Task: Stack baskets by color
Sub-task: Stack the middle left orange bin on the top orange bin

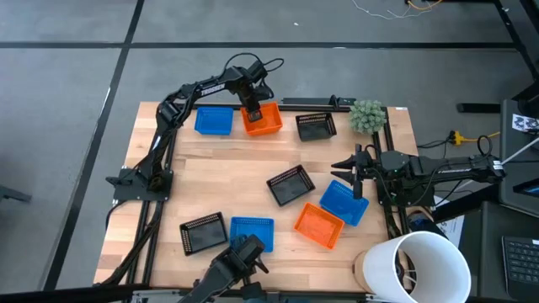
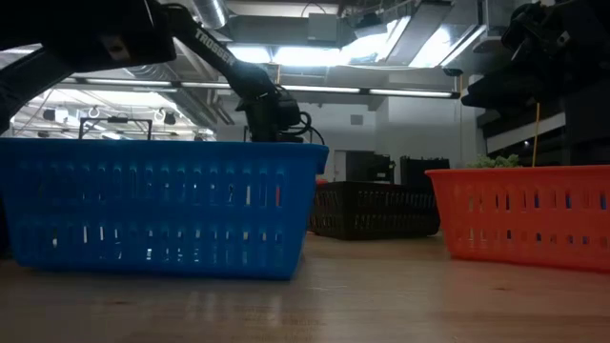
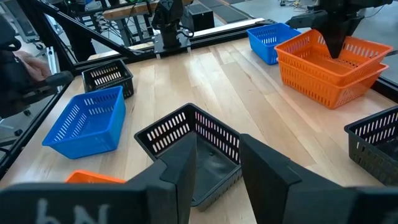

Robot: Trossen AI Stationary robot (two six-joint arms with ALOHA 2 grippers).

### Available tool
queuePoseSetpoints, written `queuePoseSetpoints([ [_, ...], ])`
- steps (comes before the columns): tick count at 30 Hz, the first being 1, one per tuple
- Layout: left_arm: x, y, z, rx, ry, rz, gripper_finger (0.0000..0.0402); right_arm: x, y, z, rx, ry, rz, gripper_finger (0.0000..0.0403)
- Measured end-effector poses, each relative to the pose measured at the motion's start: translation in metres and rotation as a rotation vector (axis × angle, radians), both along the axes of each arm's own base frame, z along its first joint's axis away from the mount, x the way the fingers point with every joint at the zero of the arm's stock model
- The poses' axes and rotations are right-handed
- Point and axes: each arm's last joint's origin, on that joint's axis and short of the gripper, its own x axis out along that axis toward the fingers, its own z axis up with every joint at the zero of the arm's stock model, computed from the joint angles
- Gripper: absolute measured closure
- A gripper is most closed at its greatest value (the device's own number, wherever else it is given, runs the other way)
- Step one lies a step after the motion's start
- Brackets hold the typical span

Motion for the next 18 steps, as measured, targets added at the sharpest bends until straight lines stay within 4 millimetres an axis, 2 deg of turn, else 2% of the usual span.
queuePoseSetpoints([
  [5,0.0006,-0.0018,0.0016,-0.013,-0.01,-0.008,0.0389,-0.0004,0.0,-0.0014,-0.002,0.015,0.001,0.0281],
  [13,0.0031,-0.0027,0.0091,0.014,-0.005,-0.006,0.0316,-0.0003,0.0,-0.0014,-0.001,0.015,0.002,0.0281],
  [18,0.0063,-0.006,0.0089,0.073,0.052,0.017,0.0293,-0.0003,0.0001,-0.0014,-0.001,0.015,0.003,0.0281],
])
